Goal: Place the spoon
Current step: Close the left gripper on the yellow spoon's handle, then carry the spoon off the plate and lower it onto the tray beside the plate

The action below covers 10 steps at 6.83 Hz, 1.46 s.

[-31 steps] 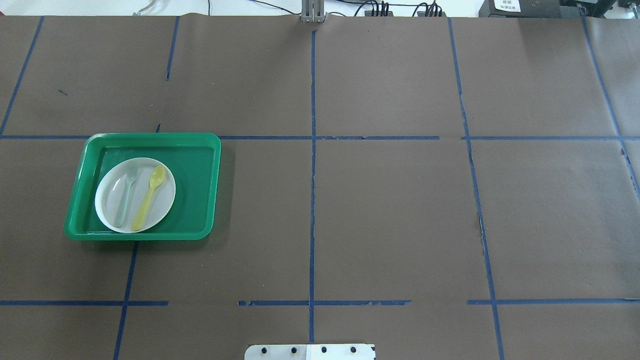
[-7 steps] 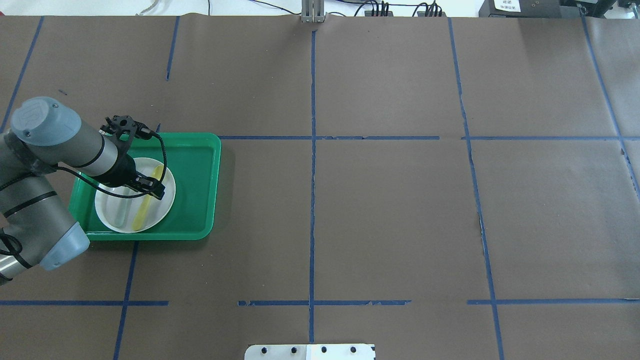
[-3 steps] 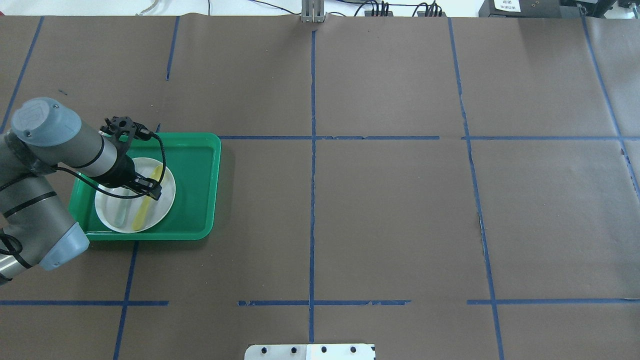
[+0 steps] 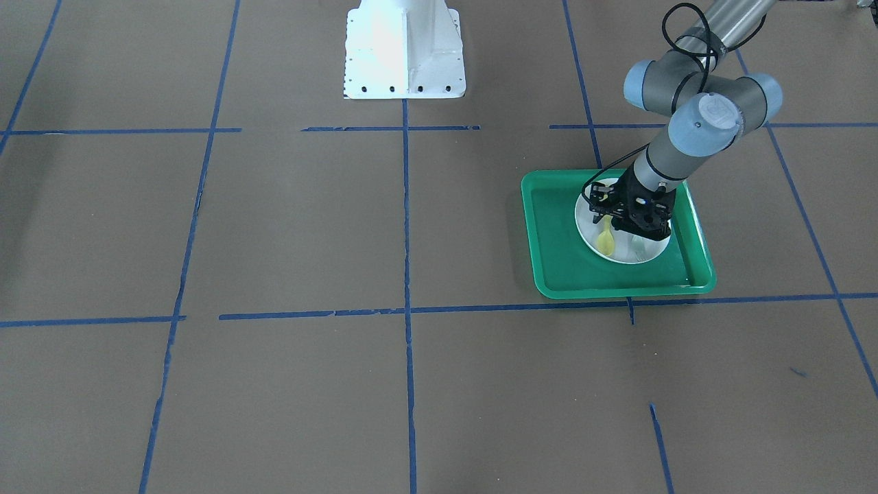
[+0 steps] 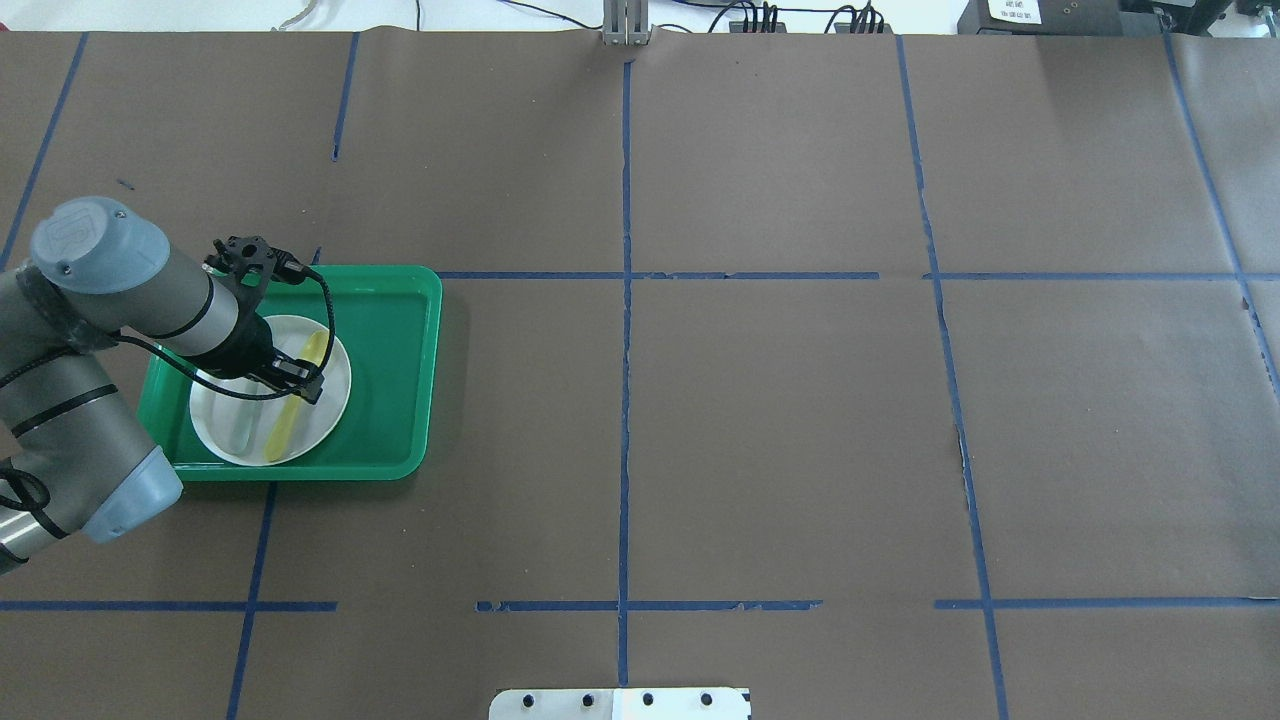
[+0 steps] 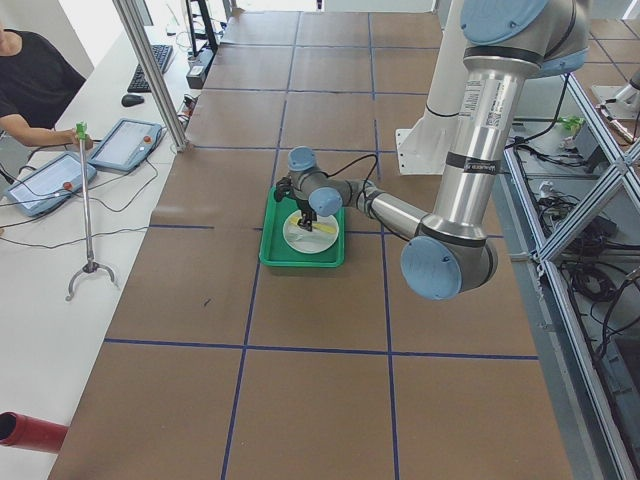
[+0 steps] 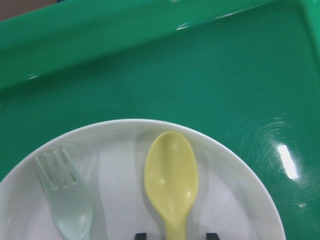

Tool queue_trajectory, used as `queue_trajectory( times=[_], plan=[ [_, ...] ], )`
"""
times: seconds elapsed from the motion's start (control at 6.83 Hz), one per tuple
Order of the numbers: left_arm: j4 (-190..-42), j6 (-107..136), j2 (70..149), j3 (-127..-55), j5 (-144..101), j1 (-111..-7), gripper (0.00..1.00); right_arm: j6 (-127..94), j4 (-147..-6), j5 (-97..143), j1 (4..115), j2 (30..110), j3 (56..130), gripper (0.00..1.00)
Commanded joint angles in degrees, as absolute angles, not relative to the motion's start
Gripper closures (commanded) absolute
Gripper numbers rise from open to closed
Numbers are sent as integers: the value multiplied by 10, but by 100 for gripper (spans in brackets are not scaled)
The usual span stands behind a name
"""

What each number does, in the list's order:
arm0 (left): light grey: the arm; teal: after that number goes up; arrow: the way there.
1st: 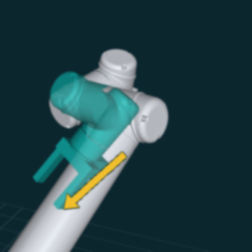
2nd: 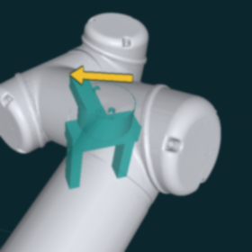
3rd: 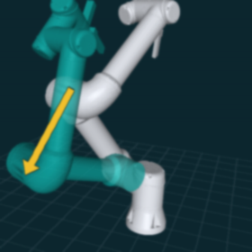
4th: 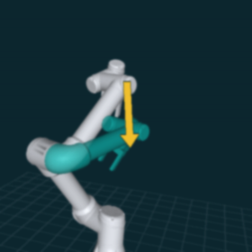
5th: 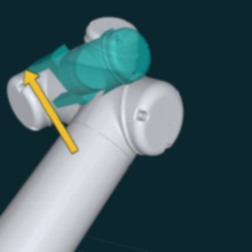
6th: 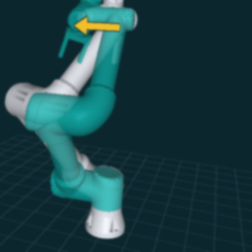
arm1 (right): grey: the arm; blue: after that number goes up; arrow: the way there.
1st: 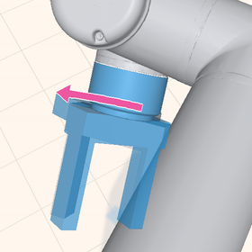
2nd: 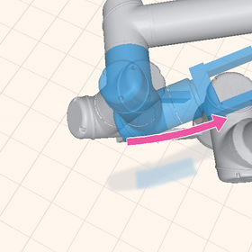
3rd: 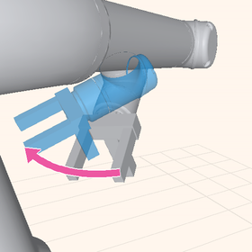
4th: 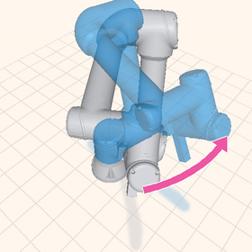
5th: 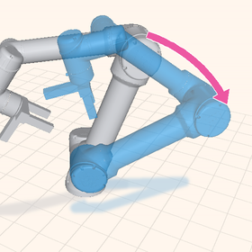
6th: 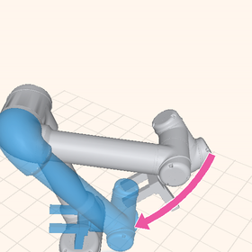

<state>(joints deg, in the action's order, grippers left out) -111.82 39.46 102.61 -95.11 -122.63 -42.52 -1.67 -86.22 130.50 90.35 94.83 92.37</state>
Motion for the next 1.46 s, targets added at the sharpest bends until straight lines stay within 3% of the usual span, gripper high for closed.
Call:
queue_trajectory(
  times=[0.0,0.15,0.59,0.88,1.32],
  plan=[
    [-1116,395,1027,-953,-1228,-425,84,-17,-862,1305,904,948,924,0],
    [-1105,395,1026,-957,-1230,-425,100,-17,-862,1305,904,948,924,0],
    [-994,414,1050,-1020,-1233,-431,100,-17,-862,1304,904,948,924,0],
    [-942,625,1130,-1003,-1233,-427,100,-17,-862,1304,904,948,924,0],
    [-968,628,1157,-934,-1230,-410,100,-17,-862,1305,904,948,924,0]
  ],
)
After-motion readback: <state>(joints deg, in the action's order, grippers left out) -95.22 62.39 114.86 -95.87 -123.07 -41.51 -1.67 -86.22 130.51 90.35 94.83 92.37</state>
